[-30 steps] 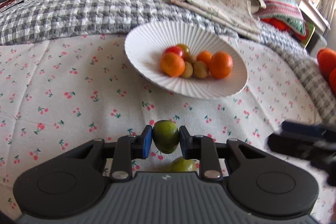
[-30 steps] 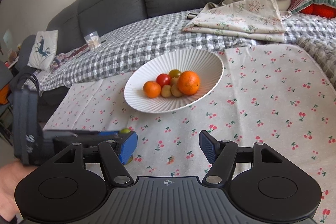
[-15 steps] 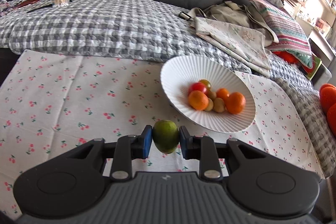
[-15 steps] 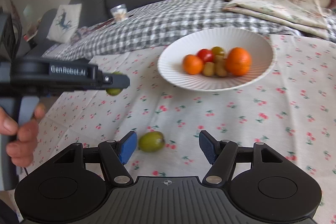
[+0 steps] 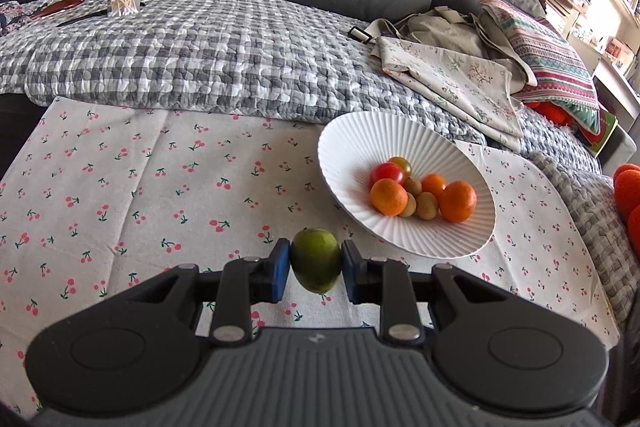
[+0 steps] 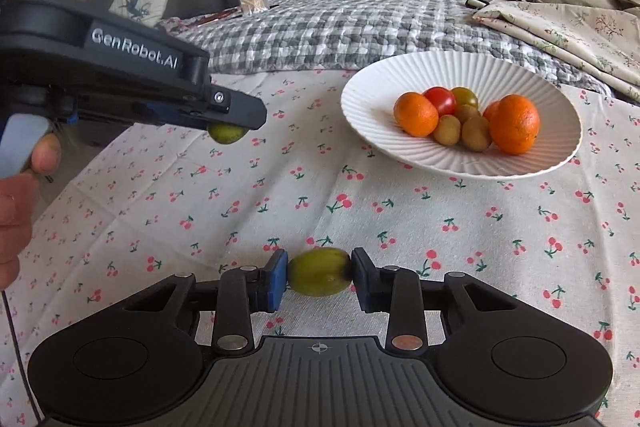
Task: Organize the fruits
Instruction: 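Carry both limes to the bowl and lower them in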
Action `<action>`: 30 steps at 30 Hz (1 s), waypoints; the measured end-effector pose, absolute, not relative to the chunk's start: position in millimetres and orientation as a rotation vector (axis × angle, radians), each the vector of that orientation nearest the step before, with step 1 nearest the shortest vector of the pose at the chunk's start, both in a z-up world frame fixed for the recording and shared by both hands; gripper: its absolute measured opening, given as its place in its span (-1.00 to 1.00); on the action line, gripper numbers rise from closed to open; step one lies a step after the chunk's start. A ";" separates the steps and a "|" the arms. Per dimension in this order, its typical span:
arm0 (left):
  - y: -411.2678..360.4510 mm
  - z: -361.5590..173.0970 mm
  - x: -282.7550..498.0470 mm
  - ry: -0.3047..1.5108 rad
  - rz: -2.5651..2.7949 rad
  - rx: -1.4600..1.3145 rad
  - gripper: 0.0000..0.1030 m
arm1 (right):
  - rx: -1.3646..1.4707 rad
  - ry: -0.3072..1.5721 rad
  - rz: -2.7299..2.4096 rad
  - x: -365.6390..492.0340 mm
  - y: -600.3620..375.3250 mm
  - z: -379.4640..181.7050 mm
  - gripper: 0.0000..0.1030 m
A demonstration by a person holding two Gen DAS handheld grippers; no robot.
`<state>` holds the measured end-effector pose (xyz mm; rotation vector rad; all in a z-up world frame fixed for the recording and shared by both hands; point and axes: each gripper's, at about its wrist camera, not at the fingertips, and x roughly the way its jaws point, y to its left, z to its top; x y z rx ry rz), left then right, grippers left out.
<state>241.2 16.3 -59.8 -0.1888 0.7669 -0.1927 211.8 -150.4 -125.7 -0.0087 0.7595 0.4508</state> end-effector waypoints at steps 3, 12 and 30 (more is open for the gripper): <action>16.0 -60.2 241.4 0.766 -0.194 -0.188 -0.50 | 0.013 0.740 0.453 210.2 -154.3 -115.5 -0.36; 12.6 -56.4 239.9 0.745 -0.210 -0.188 -0.50 | 0.079 0.681 0.445 201.4 -172.5 -87.0 -0.36; 2.9 -50.4 242.1 0.696 -0.253 -0.169 -0.50 | 0.174 0.573 0.339 200.1 -227.4 -54.4 -0.36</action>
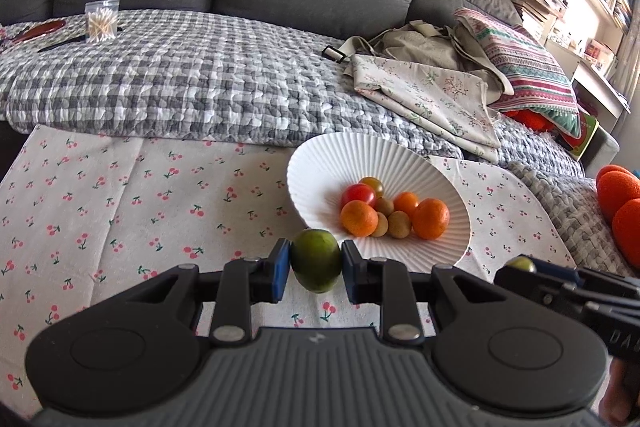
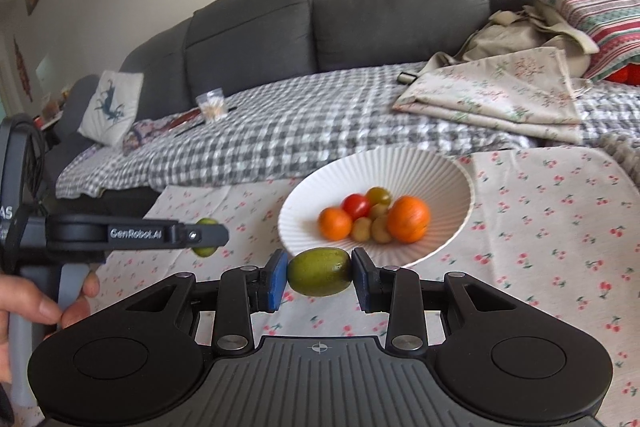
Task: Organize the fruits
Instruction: 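Carry both limes to the bowl and lower them in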
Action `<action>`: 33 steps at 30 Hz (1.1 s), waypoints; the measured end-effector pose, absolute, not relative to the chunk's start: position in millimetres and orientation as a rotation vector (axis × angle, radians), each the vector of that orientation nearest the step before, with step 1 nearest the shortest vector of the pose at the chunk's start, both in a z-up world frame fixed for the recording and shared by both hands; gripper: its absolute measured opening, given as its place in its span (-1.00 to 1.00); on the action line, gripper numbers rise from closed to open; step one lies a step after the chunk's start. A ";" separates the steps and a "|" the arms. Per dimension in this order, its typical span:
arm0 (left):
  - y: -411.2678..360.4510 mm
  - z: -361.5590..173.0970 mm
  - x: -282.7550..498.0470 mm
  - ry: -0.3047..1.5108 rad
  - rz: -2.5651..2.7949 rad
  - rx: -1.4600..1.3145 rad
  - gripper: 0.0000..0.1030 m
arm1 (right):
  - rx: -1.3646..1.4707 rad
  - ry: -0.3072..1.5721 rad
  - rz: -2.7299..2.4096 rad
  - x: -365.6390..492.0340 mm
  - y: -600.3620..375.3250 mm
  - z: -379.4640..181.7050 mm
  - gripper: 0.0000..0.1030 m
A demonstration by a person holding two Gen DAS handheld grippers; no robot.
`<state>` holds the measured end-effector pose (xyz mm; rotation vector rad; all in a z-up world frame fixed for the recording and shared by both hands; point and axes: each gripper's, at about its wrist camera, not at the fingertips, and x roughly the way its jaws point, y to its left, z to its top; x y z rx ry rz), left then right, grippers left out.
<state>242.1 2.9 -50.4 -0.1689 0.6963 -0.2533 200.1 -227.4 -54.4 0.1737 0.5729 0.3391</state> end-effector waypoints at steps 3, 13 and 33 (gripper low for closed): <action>0.6 -50.1 244.9 0.687 -0.259 -0.159 -0.50 | 0.185 0.568 0.318 201.9 -235.8 -53.7 -0.36; -16.3 -58.9 259.5 0.681 -0.290 -0.102 -0.50 | 0.193 0.568 0.274 215.4 -249.6 -57.3 -0.36; -71.3 -83.9 276.3 0.637 -0.441 0.081 -0.50 | 0.185 0.594 0.257 258.5 -250.3 -79.4 -0.36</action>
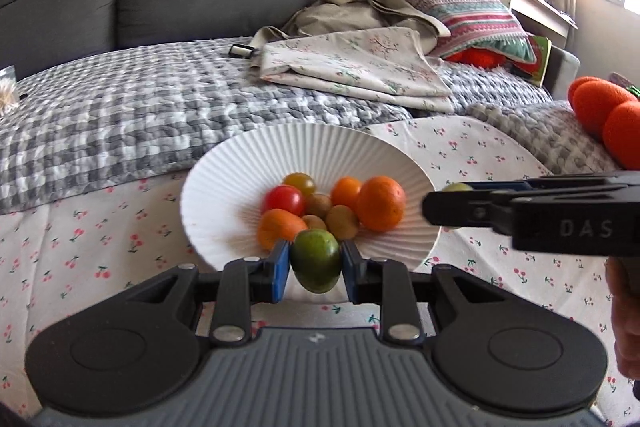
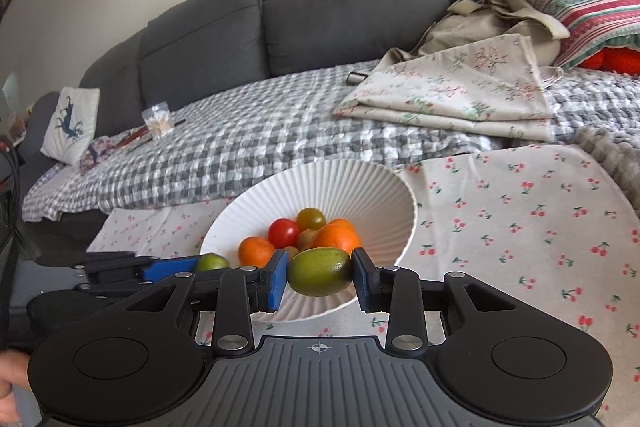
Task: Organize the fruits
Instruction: 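Carry both limes to the bowl and lower them in, then open both tools to release the limes into the bowl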
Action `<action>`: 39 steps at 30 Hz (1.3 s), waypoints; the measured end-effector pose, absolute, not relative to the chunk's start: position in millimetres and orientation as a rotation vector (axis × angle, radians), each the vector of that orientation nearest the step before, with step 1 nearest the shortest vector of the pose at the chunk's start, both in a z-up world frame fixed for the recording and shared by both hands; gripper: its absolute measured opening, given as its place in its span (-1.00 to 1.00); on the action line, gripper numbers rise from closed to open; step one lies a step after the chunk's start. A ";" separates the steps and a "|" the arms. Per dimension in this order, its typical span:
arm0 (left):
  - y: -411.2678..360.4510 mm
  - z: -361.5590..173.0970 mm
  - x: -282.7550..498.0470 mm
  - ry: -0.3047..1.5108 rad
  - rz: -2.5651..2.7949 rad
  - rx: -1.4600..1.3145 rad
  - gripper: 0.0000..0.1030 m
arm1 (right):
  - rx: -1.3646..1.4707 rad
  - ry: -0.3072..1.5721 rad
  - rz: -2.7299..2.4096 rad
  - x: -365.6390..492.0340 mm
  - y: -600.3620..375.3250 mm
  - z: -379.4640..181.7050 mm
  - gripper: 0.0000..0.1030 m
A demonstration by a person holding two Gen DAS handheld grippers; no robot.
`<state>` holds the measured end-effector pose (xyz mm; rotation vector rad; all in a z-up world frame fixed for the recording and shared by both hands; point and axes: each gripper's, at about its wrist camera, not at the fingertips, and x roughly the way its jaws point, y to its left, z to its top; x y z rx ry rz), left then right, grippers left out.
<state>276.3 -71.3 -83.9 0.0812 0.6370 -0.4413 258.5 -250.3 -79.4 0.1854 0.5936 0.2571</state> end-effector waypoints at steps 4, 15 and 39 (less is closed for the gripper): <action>-77.7 -89.3 279.3 0.637 -0.444 0.105 -0.50 | 0.187 0.607 0.272 265.1 -245.2 -85.8 -0.36; -75.1 -91.7 280.1 0.637 -0.426 0.111 -0.36 | 0.266 0.631 0.277 275.3 -246.9 -99.6 -0.30; -39.3 -46.3 248.5 0.631 -0.251 -0.019 0.67 | 0.236 0.554 0.223 230.1 -262.2 -46.6 0.39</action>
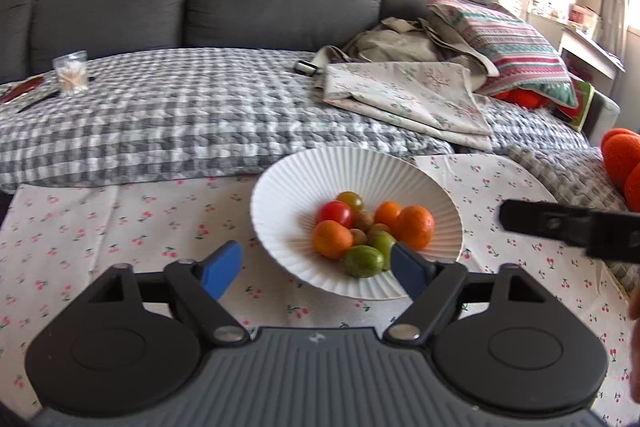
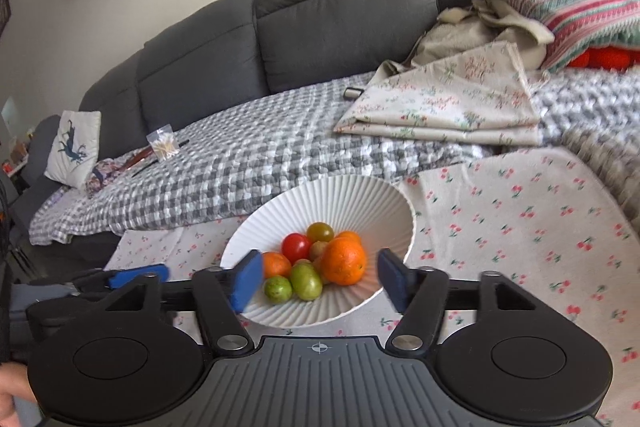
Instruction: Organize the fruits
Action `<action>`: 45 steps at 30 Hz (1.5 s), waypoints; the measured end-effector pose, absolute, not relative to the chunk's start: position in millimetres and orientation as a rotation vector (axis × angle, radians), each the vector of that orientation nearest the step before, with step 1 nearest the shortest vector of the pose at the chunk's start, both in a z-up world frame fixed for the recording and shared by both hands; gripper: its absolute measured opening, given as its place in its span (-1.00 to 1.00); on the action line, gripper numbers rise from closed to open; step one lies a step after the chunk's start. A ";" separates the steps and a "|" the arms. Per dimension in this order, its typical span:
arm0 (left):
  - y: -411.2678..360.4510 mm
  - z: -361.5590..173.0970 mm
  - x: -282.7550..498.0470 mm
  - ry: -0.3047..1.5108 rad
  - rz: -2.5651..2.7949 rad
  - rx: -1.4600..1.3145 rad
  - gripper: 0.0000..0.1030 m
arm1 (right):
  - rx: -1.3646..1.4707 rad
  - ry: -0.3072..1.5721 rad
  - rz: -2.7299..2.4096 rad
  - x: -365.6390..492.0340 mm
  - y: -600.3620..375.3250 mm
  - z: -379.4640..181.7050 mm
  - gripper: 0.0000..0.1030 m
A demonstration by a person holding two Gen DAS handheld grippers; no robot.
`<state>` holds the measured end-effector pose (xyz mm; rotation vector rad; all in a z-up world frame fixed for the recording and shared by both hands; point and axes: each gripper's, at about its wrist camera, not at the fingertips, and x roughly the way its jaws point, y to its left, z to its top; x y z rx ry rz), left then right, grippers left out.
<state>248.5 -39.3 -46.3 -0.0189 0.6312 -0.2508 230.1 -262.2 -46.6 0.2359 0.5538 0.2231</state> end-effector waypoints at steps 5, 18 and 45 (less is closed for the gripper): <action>-32.4 -39.7 238.8 0.646 -0.206 -0.041 0.82 | 0.264 0.536 0.198 216.2 -273.4 -36.1 0.64; -14.7 -31.7 196.7 0.673 -0.128 -0.092 0.91 | 0.135 0.546 0.150 166.5 -245.0 -28.3 0.80; -10.6 -30.3 155.4 0.688 -0.041 -0.061 0.98 | 0.062 0.574 0.000 104.4 -218.5 -34.3 0.98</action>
